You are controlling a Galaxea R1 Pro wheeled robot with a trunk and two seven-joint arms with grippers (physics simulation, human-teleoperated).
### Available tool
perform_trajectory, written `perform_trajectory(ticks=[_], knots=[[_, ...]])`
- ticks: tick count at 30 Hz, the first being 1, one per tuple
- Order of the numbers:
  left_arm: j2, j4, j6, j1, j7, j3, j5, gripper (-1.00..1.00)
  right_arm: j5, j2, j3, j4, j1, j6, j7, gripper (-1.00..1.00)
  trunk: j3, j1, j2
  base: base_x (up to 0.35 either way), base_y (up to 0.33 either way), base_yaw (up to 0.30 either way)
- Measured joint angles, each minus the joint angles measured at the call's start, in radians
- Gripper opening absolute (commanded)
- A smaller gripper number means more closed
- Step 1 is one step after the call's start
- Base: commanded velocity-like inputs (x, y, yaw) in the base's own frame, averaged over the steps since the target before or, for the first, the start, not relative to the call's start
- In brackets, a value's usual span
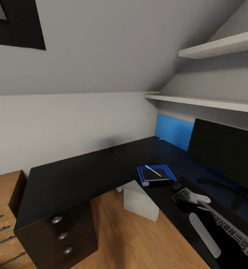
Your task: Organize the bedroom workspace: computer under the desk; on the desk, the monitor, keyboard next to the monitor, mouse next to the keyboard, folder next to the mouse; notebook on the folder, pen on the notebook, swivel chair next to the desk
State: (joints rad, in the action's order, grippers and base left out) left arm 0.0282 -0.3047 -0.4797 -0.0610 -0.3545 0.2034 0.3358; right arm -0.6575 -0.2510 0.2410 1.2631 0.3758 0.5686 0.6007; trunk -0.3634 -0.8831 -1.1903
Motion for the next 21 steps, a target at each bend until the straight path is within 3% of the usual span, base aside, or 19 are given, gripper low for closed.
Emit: perform_trajectory(ticks=[6, 12, 17, 21], knots=[[0.001, 0.0, 0.001, 0.0, 0.0, 0.0, 0.0, 1.0, 0.11, 0.004, -0.001, -0.041, 0.001, 0.002, 0.0, 1.0, 0.0, 0.0, 0.0, 0.0, 0.0, -0.011], [0.002, 0.0, 0.001, 0.0, 0.0, 0.0, 0.001, 1.0, 0.137, 0.004, 0.0, -0.046, 0.001, 0.004, 0.001, 1.0, 0.0, 0.0, 0.0, 0.0, 0.0, -0.001], [0.002, 0.0, 0.002, 0.0, -0.001, 0.0, 0.002, 1.0, 0.228, 0.005, 0.002, -0.057, 0.001, 0.007, 0.003, 1.0, 0.0, 0.0, 0.0, 0.0, 0.0, 0.0], [0.002, 0.0, 0.001, 0.0, 0.0, 0.0, 0.0, 1.0, 0.273, 0.005, 0.005, -0.105, 0.003, 0.017, 0.003, 1.0, 0.0, 0.0, 0.0, 0.0, 0.0, 0.0]])
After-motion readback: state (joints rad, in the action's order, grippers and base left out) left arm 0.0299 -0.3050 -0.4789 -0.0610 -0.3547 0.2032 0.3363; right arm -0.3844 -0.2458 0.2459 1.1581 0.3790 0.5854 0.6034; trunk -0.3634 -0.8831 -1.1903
